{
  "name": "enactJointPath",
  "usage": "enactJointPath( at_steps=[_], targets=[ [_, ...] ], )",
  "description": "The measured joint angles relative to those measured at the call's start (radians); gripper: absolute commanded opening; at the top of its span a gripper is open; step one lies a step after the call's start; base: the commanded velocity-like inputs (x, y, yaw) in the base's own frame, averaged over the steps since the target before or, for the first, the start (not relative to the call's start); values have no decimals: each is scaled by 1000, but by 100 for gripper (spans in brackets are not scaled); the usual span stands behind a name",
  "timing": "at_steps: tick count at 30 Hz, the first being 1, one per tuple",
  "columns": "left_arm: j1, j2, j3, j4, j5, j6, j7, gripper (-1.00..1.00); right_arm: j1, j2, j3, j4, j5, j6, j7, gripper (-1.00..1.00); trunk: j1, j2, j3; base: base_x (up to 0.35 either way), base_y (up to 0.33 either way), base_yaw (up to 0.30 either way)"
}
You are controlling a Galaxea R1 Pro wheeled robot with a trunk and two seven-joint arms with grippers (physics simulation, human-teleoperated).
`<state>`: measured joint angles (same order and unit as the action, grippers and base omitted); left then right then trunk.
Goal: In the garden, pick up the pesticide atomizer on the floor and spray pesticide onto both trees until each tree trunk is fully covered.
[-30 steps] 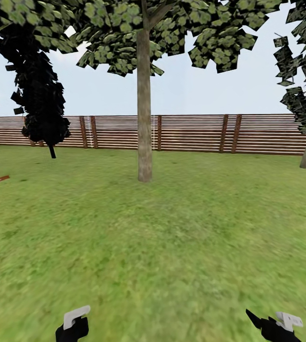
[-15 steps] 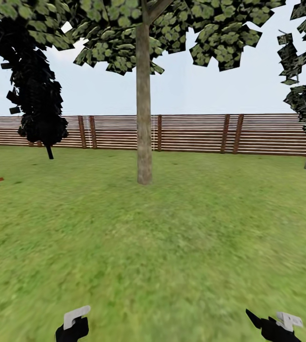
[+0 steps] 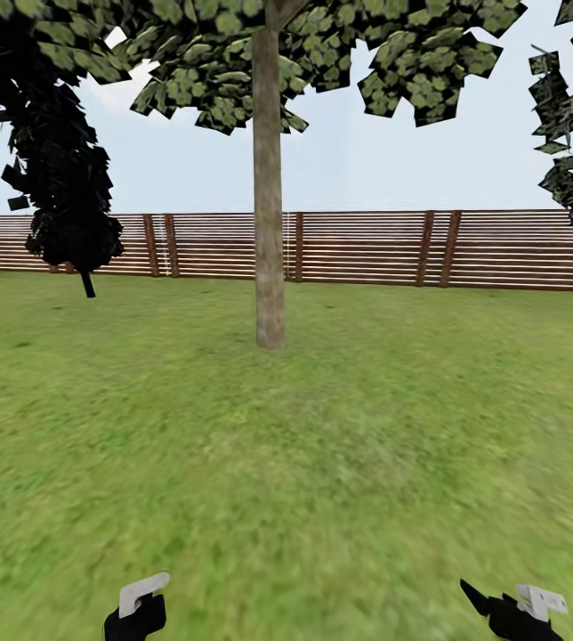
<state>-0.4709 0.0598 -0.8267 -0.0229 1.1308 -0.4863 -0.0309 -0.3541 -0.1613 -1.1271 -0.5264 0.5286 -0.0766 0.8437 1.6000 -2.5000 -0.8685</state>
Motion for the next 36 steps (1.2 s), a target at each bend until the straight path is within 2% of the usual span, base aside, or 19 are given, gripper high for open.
enactJointPath(
  at_steps=[23, 36],
  targets=[
    [0, 0, 0, 0, 0, 0, 0, -100, 0, -1, 0, 0, -1, 0, 0, 100, 0, 0, 0, 338, 0, 0],
    [0, 1, 0, 0, 0, 1, 0, -100, 0, -1, 0, 0, -1, 0, 0, 100, 0, 0, -5, 338, 0, 97]
  ],
)
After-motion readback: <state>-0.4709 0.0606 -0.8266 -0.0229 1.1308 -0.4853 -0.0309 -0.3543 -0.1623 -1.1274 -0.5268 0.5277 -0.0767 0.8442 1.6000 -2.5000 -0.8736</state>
